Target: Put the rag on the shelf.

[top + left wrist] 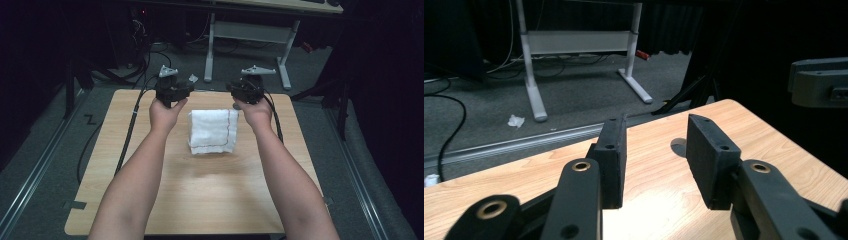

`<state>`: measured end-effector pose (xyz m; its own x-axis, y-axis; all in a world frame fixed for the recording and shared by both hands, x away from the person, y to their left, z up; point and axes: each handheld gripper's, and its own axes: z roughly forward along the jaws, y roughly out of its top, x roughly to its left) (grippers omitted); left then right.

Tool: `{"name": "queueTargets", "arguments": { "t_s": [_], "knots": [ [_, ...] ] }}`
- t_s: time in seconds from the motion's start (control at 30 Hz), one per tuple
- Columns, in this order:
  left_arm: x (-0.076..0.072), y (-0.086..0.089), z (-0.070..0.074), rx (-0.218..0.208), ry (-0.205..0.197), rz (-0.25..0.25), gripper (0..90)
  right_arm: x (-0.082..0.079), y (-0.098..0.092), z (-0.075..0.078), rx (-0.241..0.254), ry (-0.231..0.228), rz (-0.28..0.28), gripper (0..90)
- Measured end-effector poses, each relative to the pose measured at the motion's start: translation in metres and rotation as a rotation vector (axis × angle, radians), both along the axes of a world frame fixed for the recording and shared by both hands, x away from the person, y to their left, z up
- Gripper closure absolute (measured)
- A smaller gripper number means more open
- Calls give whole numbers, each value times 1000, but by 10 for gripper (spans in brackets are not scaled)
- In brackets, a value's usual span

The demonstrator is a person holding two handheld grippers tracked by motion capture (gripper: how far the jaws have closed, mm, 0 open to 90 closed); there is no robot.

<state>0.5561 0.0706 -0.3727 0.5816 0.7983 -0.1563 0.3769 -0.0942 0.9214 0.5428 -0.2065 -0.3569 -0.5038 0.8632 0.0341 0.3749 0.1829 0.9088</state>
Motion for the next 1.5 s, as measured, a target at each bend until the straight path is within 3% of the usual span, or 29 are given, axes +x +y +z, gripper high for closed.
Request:
{"name": "queueTargets", "arguments": {
  "t_s": [0.3, 0.4, 0.7, 0.8, 1.07, 1.23, 1.3, 1.4, 1.5],
  "knots": [
    [-17, 3, -1, -8, -3, -14, 609, -12, -2, -1, -20, -7, -1, 687],
    [-28, 5, -1, 3, -18, -23, 608, -23, -2, -2, -24, -12, 10, 665],
    [-58, 24, 1, -23, -36, -24, 595, -61, -3, 2, -35, -59, 23, 613],
    [-69, 27, 0, -2, -22, -33, 588, -73, -4, 2, -39, -72, 24, 590],
    [-102, 37, -9, 24, -40, -59, 568, -108, -5, -9, -66, -88, 29, 513],
    [-126, 48, -24, -1, -26, -77, 553, -129, -8, -17, -79, -92, 32, 470],
    [-136, 52, -33, 12, -24, -79, 549, -138, -10, -23, -75, -98, 37, 465],
    [-155, 59, -54, 17, 5, -96, 546, -151, -12, -36, -88, -85, 42, 453],
    [-177, 66, -81, 52, 41, -109, 540, -166, -14, -58, -104, -51, 51, 438]
  ]
}}
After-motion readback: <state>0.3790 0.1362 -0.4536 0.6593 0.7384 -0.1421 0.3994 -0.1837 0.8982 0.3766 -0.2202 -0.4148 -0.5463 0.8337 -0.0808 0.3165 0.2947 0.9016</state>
